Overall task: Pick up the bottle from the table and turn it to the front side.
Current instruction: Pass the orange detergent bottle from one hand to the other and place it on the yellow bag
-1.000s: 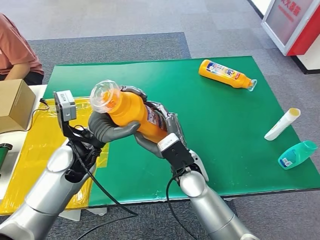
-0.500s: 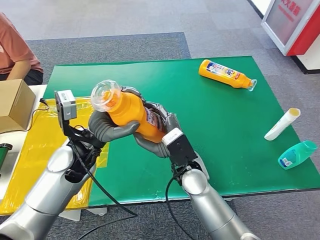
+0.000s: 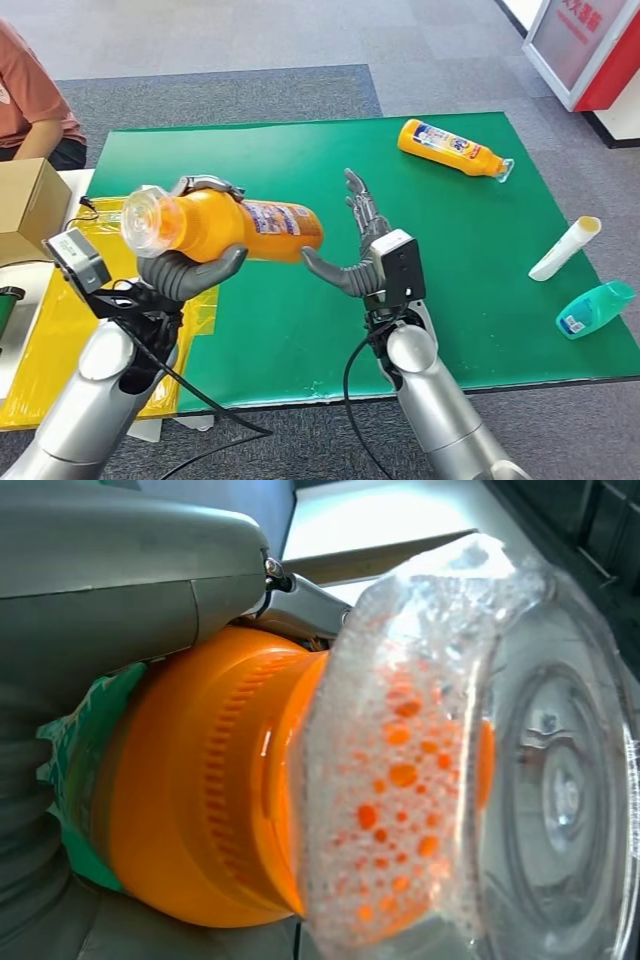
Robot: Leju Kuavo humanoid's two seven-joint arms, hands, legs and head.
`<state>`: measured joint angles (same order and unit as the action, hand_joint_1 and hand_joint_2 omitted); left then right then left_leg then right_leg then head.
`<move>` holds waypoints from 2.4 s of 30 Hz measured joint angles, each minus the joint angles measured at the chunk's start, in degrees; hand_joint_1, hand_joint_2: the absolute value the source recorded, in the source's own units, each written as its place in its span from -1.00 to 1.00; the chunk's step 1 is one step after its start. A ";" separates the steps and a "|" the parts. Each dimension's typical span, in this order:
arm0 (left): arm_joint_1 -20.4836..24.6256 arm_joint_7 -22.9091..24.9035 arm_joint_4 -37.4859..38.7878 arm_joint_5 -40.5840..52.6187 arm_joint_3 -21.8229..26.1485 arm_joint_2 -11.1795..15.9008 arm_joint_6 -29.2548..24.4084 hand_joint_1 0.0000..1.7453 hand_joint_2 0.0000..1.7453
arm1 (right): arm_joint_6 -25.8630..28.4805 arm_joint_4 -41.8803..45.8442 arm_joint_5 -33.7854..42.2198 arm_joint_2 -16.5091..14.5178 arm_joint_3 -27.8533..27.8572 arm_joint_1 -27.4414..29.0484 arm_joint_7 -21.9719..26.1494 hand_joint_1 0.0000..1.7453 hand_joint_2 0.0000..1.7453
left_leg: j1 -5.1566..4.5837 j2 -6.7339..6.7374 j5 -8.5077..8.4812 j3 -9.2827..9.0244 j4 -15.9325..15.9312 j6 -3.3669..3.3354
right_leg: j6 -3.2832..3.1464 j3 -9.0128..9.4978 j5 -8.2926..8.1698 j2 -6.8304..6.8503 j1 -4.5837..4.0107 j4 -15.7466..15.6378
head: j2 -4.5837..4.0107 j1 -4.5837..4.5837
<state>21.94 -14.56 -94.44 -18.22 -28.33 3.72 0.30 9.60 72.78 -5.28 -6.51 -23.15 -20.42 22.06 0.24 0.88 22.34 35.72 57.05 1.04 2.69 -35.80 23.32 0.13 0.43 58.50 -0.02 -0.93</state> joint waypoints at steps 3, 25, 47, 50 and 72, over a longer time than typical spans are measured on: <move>-1.33 -0.78 -1.48 1.34 1.08 0.21 -0.95 1.00 1.00 | 0.00 0.01 0.14 0.09 1.08 0.44 -0.12 -1.00 1.00 | 0.00 0.00 0.00 0.00 0.00 0.00 | 0.00 0.00 0.00 0.00 0.00 0.00 | 0.00 -0.01; -6.82 2.23 -6.73 54.01 6.15 2.31 -26.97 1.00 1.00 | 0.56 3.30 -0.72 0.50 5.67 3.57 -0.65 -1.00 1.00 | 0.00 0.00 0.00 0.00 0.00 0.00 | 0.00 0.00 0.00 0.00 0.00 0.00 | 0.00 0.00; -5.94 30.96 5.31 104.47 2.25 8.61 -0.55 1.00 1.00 | -4.86 9.28 -5.38 -1.24 10.60 6.27 -4.44 -1.00 1.00 | 0.00 0.03 -0.06 0.02 0.00 0.06 | -0.10 -0.08 -0.07 -0.01 -0.01 0.00 | 0.00 -0.01; -5.29 29.22 9.48 101.05 2.23 8.89 1.01 1.00 1.00 | -5.28 9.28 -5.60 -1.60 10.80 6.21 -4.47 -1.00 1.00 | 0.00 0.03 -0.07 0.03 0.00 0.05 | -0.10 -0.08 -0.07 -0.01 -0.01 0.00 | 0.00 0.01; 0.15 25.19 33.68 91.16 3.50 8.79 -2.06 -0.83 1.00 | -5.81 10.43 -5.72 -2.69 9.02 5.12 -5.07 -1.00 1.00 | 0.01 0.02 -0.11 0.05 0.00 0.08 | -0.10 -0.09 -0.09 -0.01 -0.02 0.00 | 0.00 0.01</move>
<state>22.09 10.63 -60.76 72.94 -24.83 12.51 -1.76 3.79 83.21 -11.00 -9.21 -14.13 -15.29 17.00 0.24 0.90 22.22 35.78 57.05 1.12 2.58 -35.89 23.22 0.12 0.41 58.50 -0.02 -0.92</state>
